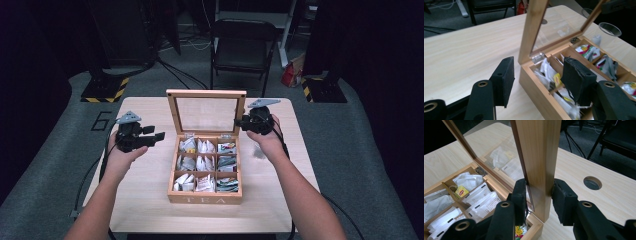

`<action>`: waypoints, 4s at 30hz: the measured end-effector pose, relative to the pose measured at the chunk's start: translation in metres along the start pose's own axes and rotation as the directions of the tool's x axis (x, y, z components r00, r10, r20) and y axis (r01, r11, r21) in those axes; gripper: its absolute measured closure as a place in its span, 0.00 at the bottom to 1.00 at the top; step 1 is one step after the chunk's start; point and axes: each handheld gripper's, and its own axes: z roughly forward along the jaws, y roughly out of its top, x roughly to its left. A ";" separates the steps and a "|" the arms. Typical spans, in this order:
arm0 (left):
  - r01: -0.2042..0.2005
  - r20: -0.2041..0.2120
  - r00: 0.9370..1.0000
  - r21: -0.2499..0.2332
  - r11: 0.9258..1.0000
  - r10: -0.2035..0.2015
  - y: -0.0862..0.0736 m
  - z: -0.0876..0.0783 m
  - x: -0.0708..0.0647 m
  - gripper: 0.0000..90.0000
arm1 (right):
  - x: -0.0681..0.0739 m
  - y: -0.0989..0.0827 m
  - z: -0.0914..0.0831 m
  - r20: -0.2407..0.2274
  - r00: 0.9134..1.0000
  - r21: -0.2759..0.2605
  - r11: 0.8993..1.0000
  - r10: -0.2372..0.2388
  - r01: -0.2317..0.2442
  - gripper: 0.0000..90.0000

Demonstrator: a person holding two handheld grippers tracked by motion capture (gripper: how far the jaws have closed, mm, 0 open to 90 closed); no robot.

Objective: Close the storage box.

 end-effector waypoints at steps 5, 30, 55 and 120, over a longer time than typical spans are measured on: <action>-0.009 0.028 1.000 0.008 1.000 0.009 0.019 0.009 0.001 0.50 | 0.001 -0.002 -0.001 0.001 1.000 -0.011 1.000 -0.006 0.006 0.72; -0.097 0.037 0.994 -0.054 0.994 0.099 0.076 0.000 -0.026 0.64 | 0.007 -0.013 -0.008 -0.015 1.000 -0.038 0.999 -0.018 0.017 0.70; -0.144 0.020 0.989 -0.049 0.988 0.145 0.065 -0.013 -0.041 0.68 | 0.014 -0.018 -0.032 -0.039 0.999 -0.063 0.998 -0.021 0.019 0.63; -0.195 0.049 0.979 -0.064 0.979 0.198 -0.063 -0.034 -0.084 0.60 | 0.094 -0.089 -0.110 -0.127 0.990 -0.115 0.992 -0.061 0.046 0.64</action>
